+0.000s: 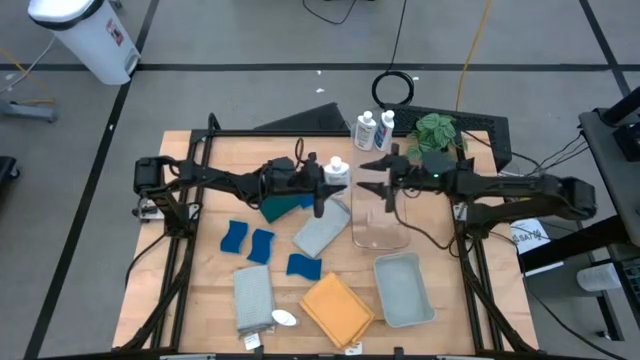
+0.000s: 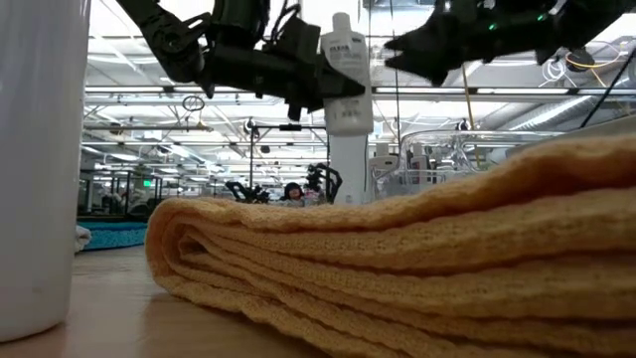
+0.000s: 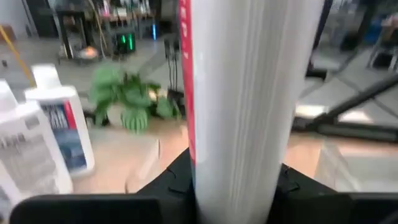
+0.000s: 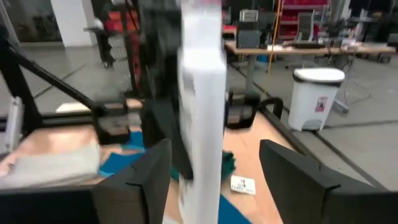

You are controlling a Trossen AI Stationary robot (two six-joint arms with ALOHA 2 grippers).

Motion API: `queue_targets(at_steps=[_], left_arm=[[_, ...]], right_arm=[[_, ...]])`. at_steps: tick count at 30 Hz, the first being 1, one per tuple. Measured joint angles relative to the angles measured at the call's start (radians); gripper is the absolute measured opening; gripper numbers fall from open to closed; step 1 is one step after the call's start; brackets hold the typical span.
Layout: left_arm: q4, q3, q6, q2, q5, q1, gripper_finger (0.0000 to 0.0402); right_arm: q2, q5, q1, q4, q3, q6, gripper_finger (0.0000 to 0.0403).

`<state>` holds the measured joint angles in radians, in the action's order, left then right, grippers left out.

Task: Pick & Place Kitchen Items
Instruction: Put the white plastic restorer bottle into the top transparent bin

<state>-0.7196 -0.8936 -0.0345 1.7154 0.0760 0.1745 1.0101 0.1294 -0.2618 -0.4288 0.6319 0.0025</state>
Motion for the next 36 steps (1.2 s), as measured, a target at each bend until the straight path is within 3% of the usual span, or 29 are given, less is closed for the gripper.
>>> queue_targets(at_steps=[6, 17, 25, 30, 36], left_arm=[[0.044, 0.0, 0.008, 0.0, 0.001, -0.029, 0.011], [0.084, 0.0, 0.064, 0.0, -0.01, -0.053, 0.0112], [0.107, 0.0, 0.068, 0.0, -0.025, -0.053, 0.0112], [0.117, 0.0, 0.075, 0.0, -0.026, -0.053, 0.0113], [0.128, 0.0, 0.076, 0.0, -0.027, -0.053, 0.0113]], right_arm=[[-0.015, 0.001, 0.056, -0.061, 0.0, 0.051, 0.0223], [0.198, -0.101, 0.142, -0.398, 0.002, 0.014, 0.0224], [0.315, -0.102, 0.141, -0.372, 0.088, 0.012, 0.022], [0.348, -0.106, 0.132, -0.375, 0.105, 0.013, 0.019], [0.338, -0.102, 0.131, -0.367, 0.106, 0.012, 0.0109]])
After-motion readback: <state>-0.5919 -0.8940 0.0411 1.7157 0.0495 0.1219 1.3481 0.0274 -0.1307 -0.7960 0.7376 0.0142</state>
